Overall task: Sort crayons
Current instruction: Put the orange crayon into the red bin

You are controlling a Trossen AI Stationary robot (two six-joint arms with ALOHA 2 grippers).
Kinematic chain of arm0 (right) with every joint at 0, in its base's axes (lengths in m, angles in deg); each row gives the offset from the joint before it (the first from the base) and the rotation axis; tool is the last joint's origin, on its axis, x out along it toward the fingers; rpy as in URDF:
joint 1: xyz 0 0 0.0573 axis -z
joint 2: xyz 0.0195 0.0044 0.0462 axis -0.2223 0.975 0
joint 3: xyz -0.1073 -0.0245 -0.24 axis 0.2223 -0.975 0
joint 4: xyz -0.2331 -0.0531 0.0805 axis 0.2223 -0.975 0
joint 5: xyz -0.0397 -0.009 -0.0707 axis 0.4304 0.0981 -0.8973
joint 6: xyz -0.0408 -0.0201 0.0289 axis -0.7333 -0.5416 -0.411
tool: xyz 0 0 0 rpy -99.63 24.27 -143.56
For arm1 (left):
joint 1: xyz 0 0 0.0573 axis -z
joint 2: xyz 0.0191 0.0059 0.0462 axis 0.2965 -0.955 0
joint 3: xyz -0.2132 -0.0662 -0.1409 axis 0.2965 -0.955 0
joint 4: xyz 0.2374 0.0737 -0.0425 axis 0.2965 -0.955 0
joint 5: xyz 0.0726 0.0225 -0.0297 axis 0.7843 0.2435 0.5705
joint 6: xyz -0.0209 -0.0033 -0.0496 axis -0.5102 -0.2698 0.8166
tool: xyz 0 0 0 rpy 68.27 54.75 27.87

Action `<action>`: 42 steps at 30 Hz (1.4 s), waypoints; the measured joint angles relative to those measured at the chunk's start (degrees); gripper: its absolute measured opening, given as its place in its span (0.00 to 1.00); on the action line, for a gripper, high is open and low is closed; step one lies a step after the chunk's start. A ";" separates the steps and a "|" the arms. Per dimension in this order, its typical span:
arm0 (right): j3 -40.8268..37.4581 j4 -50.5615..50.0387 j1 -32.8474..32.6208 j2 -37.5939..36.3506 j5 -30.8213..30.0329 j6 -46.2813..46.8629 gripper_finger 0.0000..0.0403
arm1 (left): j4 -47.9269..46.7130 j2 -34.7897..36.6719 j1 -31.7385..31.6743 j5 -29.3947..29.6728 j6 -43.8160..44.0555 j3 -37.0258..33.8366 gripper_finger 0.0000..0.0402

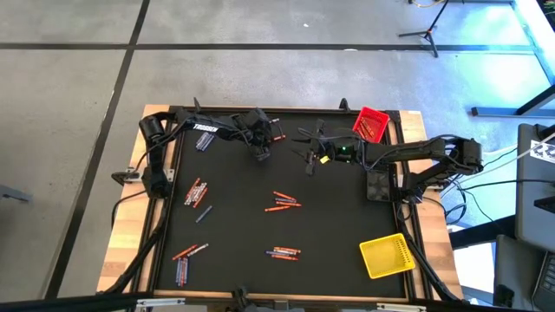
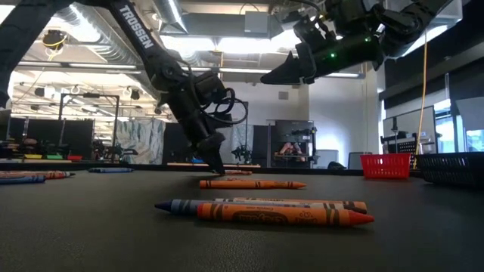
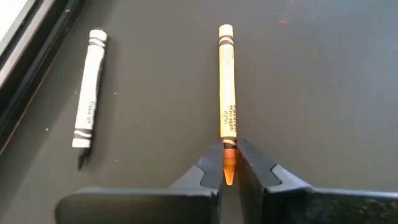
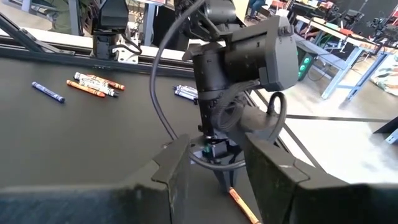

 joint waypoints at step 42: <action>0.00 0.58 -0.05 0.24 12.01 0.80 0.65 | 35.94 26.45 21.04 11.44 -3.13 -27.86 0.04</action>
